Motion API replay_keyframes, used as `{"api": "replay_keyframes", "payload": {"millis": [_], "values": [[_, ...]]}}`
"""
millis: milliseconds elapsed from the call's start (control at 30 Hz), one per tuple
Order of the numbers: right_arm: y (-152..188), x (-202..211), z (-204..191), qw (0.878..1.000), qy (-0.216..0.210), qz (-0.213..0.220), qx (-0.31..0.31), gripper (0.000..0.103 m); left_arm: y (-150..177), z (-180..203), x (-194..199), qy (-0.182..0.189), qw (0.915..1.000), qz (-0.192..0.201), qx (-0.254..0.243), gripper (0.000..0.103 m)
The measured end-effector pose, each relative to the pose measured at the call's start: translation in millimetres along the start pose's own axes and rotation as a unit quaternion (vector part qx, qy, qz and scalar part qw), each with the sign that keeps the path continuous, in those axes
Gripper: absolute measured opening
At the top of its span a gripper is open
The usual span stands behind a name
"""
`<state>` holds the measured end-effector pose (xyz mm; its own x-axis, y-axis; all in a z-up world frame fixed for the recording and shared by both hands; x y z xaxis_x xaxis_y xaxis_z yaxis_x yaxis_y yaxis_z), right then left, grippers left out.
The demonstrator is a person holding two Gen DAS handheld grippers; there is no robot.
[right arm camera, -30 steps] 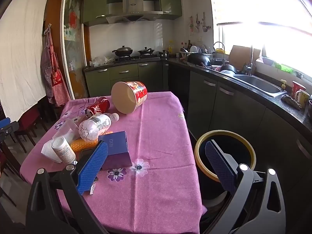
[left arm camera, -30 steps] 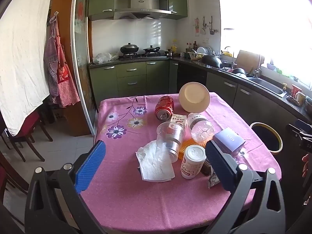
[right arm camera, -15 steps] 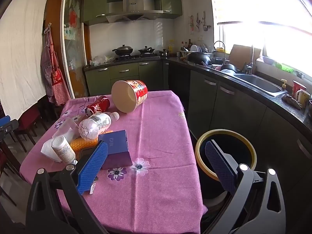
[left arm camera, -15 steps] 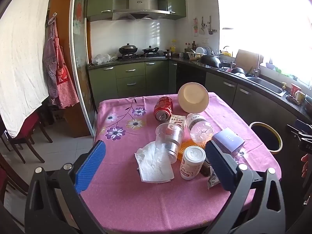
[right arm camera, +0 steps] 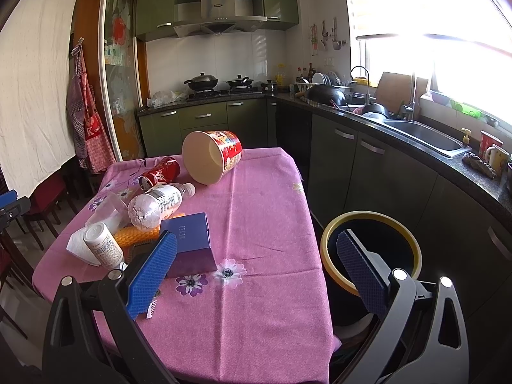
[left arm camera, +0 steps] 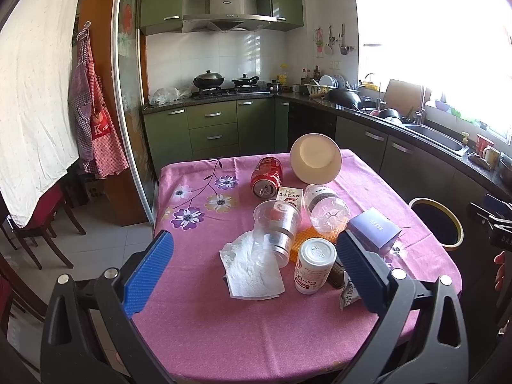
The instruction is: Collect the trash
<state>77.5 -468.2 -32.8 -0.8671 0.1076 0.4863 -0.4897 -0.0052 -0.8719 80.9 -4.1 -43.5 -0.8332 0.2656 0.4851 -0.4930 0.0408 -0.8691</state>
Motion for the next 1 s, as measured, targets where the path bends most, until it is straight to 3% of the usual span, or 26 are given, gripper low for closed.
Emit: {"api": "replay_keyframes", "payload": {"millis": [1000], "values": [[0.6,-6.0,-1.5,1.000,-0.003,-0.005,-0.001,0.099,2.0,3.8,-3.1,0.001,1.0000,-0.003,-0.005,0.097]]}}
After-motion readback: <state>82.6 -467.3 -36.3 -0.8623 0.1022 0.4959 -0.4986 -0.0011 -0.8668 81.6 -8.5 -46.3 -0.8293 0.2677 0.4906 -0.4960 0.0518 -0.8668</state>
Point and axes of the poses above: each gripper's, at about its wrist camera, not at the fingertips, and x roughly against the way its jaws point, z to its right, y to its underside, the point moved 9 cm from there along -x, roughly the way its jaws point, and after that the axes turned 15 degrees about y, right-handed, at the moved point
